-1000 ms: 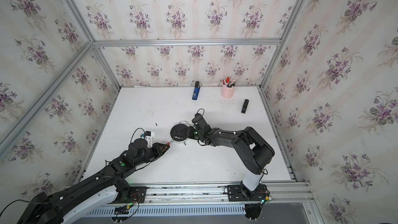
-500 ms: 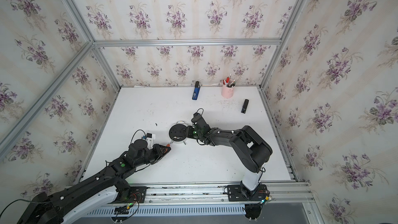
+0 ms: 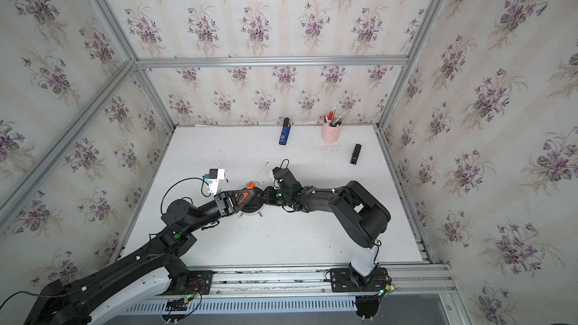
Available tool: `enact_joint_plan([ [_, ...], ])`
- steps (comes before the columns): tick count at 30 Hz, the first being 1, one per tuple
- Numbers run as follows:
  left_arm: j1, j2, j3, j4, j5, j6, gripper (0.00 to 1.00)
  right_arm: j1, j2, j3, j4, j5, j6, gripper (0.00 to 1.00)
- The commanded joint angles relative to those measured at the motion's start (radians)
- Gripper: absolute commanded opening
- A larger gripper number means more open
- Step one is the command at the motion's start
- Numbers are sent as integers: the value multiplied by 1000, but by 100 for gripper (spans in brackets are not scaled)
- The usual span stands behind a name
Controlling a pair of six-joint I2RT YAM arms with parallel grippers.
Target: Remove the battery from the alarm
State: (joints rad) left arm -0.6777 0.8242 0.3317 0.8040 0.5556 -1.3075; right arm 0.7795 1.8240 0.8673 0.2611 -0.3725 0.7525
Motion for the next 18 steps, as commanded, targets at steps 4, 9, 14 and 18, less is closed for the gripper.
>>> enact_joint_plan([
  [4,4,-74,-28,-58,-5,70,0,5,24,-19,-337,31,-28,25],
  [9,18,-137,-33,-196,-37,92,0,6,23,-15,-346,38,-30,24],
  [14,51,-214,-5,-390,-62,148,0,6,-16,-8,-339,44,-54,47],
  [18,108,-264,28,-522,-72,177,0,-4,-71,28,-386,56,-96,60],
])
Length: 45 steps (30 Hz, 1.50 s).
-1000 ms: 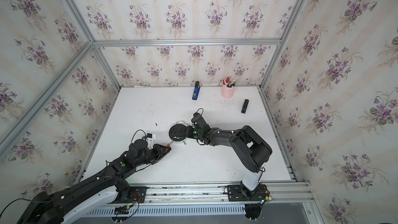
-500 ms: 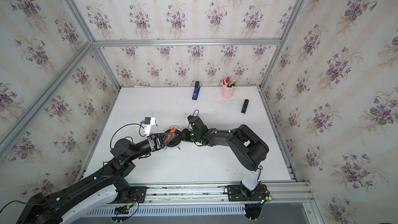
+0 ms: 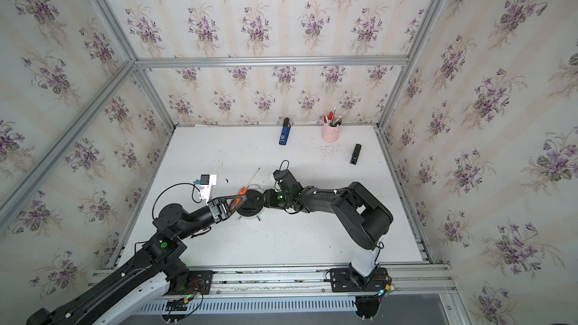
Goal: Remove the battery from the alarm
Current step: Remove the battery from the alarm, then place the screwdriver at the center of the board.
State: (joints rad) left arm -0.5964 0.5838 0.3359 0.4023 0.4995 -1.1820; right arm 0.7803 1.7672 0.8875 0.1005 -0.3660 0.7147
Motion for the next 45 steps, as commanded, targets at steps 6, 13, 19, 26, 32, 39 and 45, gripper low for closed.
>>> enact_joint_plan([
  [6,188,-72,80,-335,-24,110,0,-39,-79,55,-254,18,-96,80],
  [13,292,101,173,-405,95,218,0,-118,-162,116,-369,43,-84,83],
  [19,290,468,410,-588,142,466,0,-221,-281,43,-401,48,-84,82],
  [26,255,814,618,-610,184,766,0,-228,-334,-37,-378,41,-84,82],
  [32,209,1048,686,-541,236,886,2,-228,-349,-86,-345,41,-78,82],
  [39,187,1227,797,-622,228,988,5,-228,-336,-91,-347,36,-90,81],
  [45,184,1318,858,-652,231,1007,19,-228,-323,-83,-363,53,-102,81],
])
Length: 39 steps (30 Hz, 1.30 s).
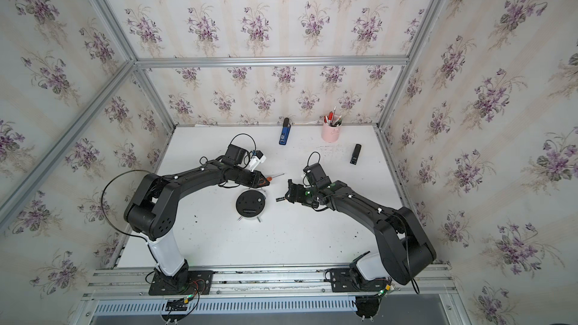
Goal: Remove the battery from the alarm
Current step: Place the screwdriver at the center of the board, then adjust the alarm at the center of the board.
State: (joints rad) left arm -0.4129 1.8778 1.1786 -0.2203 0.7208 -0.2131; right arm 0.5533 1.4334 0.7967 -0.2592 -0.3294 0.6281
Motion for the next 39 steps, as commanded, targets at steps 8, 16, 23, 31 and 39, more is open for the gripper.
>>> enact_joint_plan([
  [8,3,29,27,-63,-18,51,53,-1,22,35,-30,26,-15,82],
  [16,66,-162,59,-165,-68,-1,86,-1,9,46,-88,79,5,82],
  [23,117,-248,-22,-238,-154,-28,96,25,47,90,-72,18,14,74],
  [31,161,-37,82,-262,-236,-85,56,302,118,80,21,0,310,36],
  [39,132,75,120,-271,-223,-83,29,474,213,68,125,19,486,1],
])
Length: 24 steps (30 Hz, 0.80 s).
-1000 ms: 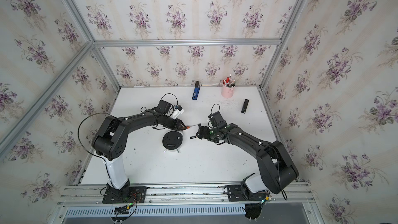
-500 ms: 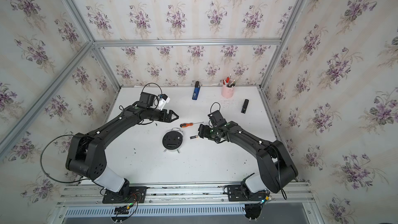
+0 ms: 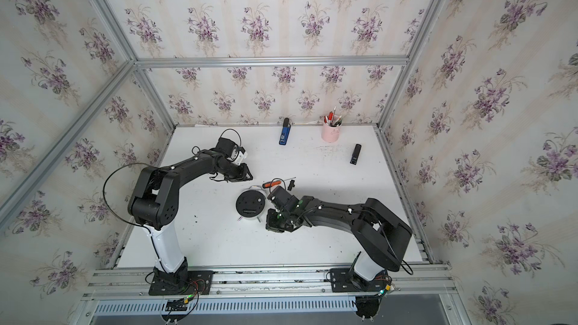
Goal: Remove the battery from the alarm
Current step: Adjust the alarm at the center of the board.
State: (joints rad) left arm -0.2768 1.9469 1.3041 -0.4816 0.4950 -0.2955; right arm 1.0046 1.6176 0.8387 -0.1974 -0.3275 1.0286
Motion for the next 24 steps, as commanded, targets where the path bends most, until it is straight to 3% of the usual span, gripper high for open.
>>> enact_joint_plan([
  [1,-5,5,-15,-7,2,-7,28,26,41,51,41,34,82,0],
  [11,-7,-145,-259,50,-50,-56,23,-23,59,77,-9,100,82,0],
  [24,-33,-465,-516,54,-21,-221,21,-152,123,234,-115,77,-114,6],
])
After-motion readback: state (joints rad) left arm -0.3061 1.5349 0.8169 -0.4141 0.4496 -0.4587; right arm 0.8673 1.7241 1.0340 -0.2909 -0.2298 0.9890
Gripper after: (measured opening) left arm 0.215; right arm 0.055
